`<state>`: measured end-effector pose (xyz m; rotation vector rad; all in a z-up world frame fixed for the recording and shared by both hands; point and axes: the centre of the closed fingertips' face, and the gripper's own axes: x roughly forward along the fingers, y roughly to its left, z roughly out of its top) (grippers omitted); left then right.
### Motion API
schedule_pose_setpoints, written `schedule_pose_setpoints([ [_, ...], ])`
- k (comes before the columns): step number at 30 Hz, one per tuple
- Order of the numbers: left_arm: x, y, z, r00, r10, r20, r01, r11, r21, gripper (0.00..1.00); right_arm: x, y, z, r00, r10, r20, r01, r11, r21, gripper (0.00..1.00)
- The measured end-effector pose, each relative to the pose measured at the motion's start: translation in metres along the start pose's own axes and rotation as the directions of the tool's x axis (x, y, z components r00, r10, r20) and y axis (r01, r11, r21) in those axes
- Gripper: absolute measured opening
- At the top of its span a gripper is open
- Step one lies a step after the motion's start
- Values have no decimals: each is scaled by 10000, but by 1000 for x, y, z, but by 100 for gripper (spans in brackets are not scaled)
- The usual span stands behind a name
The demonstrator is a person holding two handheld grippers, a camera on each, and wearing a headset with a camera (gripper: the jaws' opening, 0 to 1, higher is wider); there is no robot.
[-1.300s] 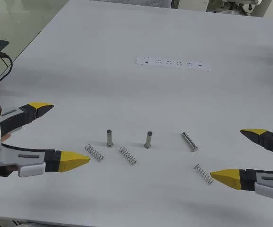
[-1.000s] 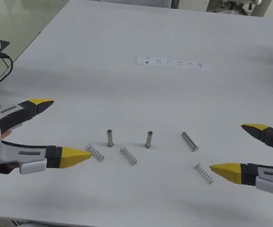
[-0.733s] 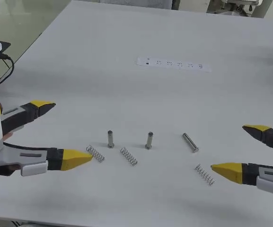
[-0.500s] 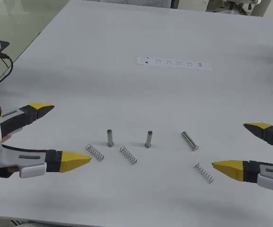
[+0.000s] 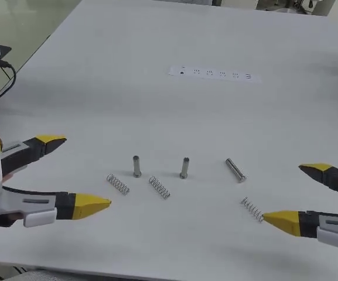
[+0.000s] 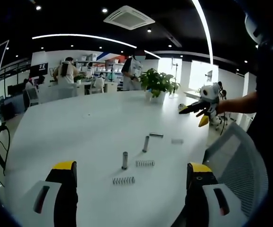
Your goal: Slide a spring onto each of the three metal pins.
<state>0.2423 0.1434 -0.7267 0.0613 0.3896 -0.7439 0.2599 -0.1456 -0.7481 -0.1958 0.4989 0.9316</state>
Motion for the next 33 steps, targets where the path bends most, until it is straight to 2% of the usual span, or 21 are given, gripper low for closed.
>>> schedule_pose_setpoints([
  [8, 1, -1, 1, 10000, -32, -10, 31, 10000, -31, 93, 0, -3, 8, 9999, -27, 163, 28, 10000, -15, 82],
  [14, 2, -3, 2, 9999, -113, 30, 114, 9999, -125, 93, 0, -1, 4, 10000, 1, 24, -1, 10000, -22, 81],
  [18, 2, -3, 3, 9999, -141, -13, 141, 9999, 8, 93, 0, -2, 2, 10000, 15, -52, -15, 10000, -9, 81],
  [33, 3, -4, 4, 9998, -206, -44, 206, 9998, -34, 92, 2, -5, 4, 9998, 85, -180, -86, 9999, -53, 80],
])
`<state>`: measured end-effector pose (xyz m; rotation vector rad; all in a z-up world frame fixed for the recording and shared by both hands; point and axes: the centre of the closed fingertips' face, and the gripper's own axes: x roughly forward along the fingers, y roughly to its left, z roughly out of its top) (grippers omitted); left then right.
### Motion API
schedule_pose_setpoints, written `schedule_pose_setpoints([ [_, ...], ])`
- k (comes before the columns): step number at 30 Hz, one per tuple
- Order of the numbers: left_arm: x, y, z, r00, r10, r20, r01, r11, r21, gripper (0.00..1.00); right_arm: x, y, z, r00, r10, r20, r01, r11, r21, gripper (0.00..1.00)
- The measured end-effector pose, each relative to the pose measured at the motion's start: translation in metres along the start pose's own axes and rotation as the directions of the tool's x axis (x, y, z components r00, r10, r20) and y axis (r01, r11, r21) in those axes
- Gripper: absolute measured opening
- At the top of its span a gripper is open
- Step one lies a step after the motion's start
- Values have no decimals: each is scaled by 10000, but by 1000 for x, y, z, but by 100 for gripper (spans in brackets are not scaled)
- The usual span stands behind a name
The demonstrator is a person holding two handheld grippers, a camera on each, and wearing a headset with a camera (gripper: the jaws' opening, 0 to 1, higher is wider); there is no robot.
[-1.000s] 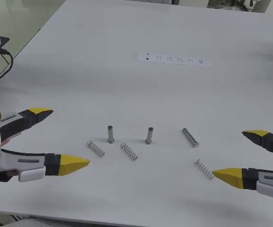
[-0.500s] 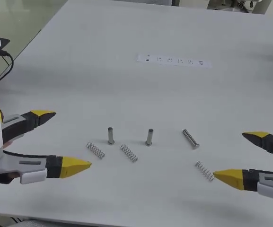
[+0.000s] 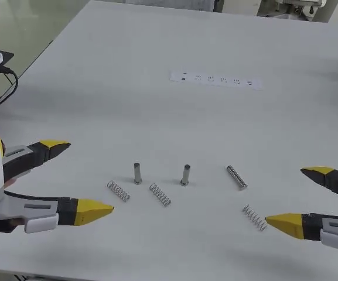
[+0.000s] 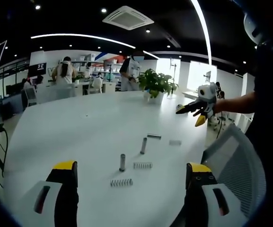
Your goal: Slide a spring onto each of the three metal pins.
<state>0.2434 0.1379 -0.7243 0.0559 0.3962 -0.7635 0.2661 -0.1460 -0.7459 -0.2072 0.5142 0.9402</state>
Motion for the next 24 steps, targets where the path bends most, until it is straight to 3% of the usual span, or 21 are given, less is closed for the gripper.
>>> schedule_pose_setpoints([
  [14, -1, -1, -1, 10000, -51, 3, 51, 10000, -61, 90, 4, 4, 3, 9994, 334, -131, -333, 9994, 75, 78],
  [24, -5, -1, 1, 9998, 12, 186, -10, 9999, -128, 92, 15, -7, 5, 9976, 263, -634, -282, 9991, -303, 70],
])
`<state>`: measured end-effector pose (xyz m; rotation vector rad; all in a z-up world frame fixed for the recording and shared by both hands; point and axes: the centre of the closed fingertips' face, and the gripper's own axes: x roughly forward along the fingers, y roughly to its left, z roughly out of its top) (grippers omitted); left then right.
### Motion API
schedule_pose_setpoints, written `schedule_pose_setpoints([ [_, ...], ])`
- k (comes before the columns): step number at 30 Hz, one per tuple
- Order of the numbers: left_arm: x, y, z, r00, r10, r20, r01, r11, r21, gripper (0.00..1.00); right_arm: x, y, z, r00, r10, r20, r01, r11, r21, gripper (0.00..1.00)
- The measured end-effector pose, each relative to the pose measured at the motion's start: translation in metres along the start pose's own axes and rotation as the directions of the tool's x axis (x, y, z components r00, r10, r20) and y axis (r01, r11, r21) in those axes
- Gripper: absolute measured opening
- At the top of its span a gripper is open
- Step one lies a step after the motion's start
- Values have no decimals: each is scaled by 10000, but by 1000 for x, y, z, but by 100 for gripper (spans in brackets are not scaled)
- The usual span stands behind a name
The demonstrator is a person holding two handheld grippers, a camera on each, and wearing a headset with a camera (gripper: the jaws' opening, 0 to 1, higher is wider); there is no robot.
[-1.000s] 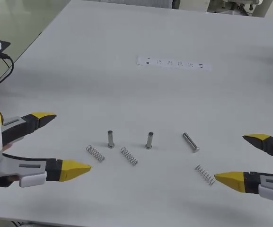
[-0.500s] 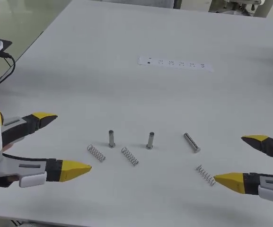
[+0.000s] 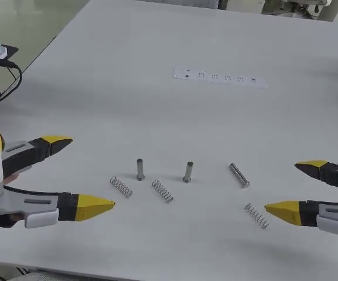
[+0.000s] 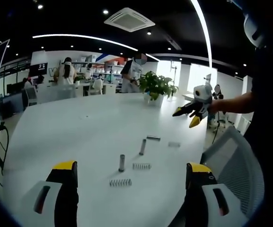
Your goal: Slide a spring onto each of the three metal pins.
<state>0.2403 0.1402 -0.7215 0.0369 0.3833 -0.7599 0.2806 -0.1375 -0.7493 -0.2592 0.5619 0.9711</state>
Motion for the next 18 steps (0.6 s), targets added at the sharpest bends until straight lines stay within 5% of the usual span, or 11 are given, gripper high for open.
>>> schedule_pose_setpoints([
  [18, 0, 0, -5, 10000, -2, -70, 2, 10000, -77, 90, 26, -12, 10, 9974, 219, -688, -244, 9990, -363, 56],
])
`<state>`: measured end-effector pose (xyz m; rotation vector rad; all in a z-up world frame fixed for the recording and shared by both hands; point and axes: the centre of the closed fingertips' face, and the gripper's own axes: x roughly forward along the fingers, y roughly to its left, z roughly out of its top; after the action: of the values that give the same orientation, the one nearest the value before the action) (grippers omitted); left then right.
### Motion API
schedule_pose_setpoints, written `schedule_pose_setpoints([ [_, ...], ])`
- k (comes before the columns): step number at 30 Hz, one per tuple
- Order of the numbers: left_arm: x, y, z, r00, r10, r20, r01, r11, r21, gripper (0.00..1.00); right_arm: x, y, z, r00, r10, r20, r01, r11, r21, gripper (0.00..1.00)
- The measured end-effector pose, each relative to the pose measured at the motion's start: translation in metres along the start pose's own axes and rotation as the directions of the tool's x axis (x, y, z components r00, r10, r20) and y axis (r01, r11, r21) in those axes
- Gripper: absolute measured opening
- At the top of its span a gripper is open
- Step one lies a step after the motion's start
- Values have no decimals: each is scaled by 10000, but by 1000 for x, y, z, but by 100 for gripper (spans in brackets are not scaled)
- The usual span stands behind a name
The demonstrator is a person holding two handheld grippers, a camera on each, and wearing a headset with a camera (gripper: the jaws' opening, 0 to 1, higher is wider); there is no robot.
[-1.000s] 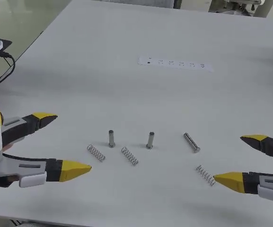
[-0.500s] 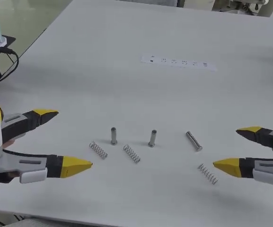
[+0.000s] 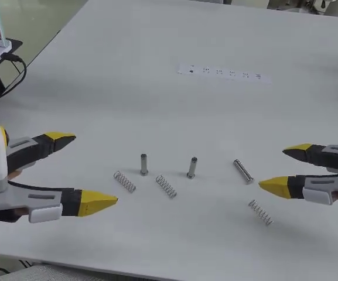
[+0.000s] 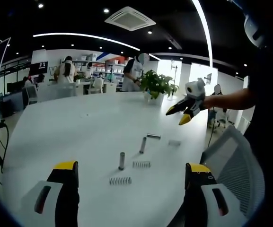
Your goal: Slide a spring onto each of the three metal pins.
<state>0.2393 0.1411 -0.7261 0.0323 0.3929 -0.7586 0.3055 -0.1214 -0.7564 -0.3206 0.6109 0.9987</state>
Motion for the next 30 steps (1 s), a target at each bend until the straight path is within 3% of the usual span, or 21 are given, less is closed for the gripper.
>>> schedule_pose_setpoints([
  [4, 2, -2, -1, 10000, -41, -20, 41, 10000, -21, 90, 7, -5, -3, 9992, -55, -401, 44, 9996, -271, 56],
  [25, 3, -5, -3, 9999, -129, -76, 129, 9999, -70, 89, 42, -22, -7, 9885, 116, -1504, -96, 9999, 139, 42],
  [30, 3, -5, -1, 9999, -150, -55, 150, 9999, -26, 89, 56, -30, -7, 9807, -52, -1955, 82, 9999, 145, 40],
])
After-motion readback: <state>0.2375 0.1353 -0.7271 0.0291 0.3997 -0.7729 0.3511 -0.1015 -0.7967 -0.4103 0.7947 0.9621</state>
